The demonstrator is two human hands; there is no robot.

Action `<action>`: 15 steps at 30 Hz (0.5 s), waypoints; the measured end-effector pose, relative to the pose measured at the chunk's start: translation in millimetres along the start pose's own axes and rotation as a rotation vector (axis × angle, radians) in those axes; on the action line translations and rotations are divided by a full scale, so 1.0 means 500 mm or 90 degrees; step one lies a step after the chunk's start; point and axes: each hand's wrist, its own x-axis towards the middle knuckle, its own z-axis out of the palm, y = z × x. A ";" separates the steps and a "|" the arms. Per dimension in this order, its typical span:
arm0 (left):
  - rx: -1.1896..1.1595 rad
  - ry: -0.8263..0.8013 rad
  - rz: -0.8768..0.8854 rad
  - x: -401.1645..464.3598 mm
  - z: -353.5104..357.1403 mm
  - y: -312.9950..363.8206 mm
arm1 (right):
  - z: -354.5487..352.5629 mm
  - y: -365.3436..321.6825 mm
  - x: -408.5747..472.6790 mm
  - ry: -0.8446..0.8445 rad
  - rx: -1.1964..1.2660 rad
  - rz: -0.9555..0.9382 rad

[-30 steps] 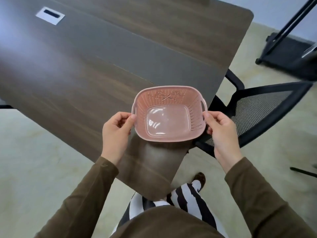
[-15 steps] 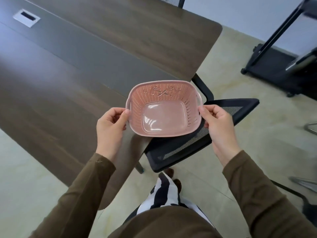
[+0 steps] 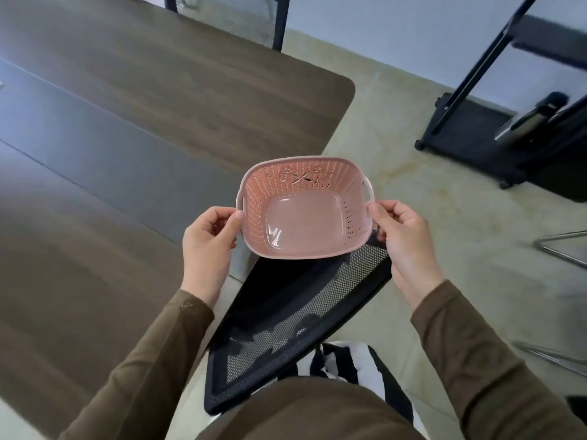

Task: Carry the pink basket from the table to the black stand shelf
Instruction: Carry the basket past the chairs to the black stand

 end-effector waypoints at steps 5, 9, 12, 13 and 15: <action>0.028 -0.012 -0.001 0.036 0.136 0.039 | -0.093 -0.013 0.108 0.007 -0.006 0.012; 0.032 -0.018 0.004 0.049 0.270 0.079 | -0.190 -0.021 0.209 0.004 -0.009 0.020; 0.028 -0.017 -0.003 0.051 0.369 0.106 | -0.262 -0.035 0.279 0.003 -0.016 0.020; 0.030 -0.020 0.001 0.053 0.396 0.113 | -0.281 -0.040 0.298 0.005 -0.021 0.022; 0.029 -0.028 -0.003 0.061 0.450 0.127 | -0.320 -0.050 0.335 0.010 -0.024 0.024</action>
